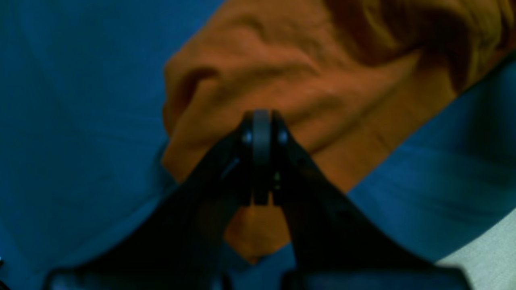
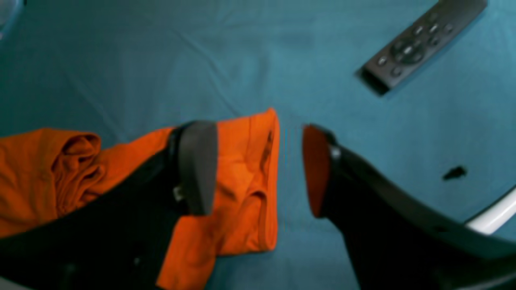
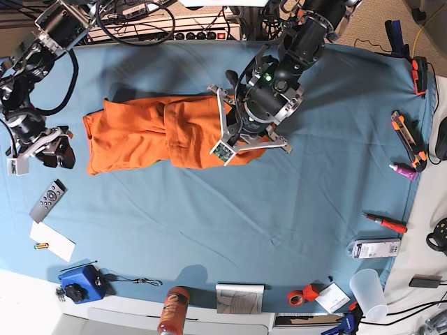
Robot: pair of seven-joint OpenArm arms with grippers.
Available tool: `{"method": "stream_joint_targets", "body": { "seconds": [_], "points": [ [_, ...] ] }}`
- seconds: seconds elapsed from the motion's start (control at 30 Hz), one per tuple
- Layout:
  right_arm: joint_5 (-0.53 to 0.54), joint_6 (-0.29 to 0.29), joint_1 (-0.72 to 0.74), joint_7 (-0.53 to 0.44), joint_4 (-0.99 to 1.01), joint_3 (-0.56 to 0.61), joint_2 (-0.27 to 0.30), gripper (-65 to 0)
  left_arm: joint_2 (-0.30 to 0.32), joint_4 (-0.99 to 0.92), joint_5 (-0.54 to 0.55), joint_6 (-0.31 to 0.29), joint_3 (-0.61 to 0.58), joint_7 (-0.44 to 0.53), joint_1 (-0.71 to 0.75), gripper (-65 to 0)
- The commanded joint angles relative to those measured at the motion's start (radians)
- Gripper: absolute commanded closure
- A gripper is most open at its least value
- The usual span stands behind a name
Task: Layout the t-shirt on the table in an organized manner, then fold the t-shirt properly
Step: 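Carry the folded end with the left gripper over the strip toward the right gripper, then fold the strip's other end inward with the right gripper and release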
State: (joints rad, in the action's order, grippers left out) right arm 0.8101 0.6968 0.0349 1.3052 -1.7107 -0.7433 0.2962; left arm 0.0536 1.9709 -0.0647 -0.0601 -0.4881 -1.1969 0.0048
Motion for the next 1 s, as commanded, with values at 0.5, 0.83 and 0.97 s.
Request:
{"method": "stream_joint_targets", "body": {
  "seconds": [0.5,0.83,0.97],
  "points": [
    [0.113,-0.037,0.010,0.034,0.400,-0.002,0.011,-34.4,-0.006,0.019,-0.003,0.000,0.000,0.027,-0.013,0.0],
    [0.116,-0.024,0.010,0.034,0.436,0.081,-0.053,-34.4,-0.009,0.019,0.009,0.000,-0.001,0.046,-0.013,0.0],
    [0.112,-0.024,0.010,0.024,0.436,0.164,-0.075,-34.3,-0.009,0.019,0.013,0.000,-0.001,0.045,-0.013,0.0]
  ]
}}
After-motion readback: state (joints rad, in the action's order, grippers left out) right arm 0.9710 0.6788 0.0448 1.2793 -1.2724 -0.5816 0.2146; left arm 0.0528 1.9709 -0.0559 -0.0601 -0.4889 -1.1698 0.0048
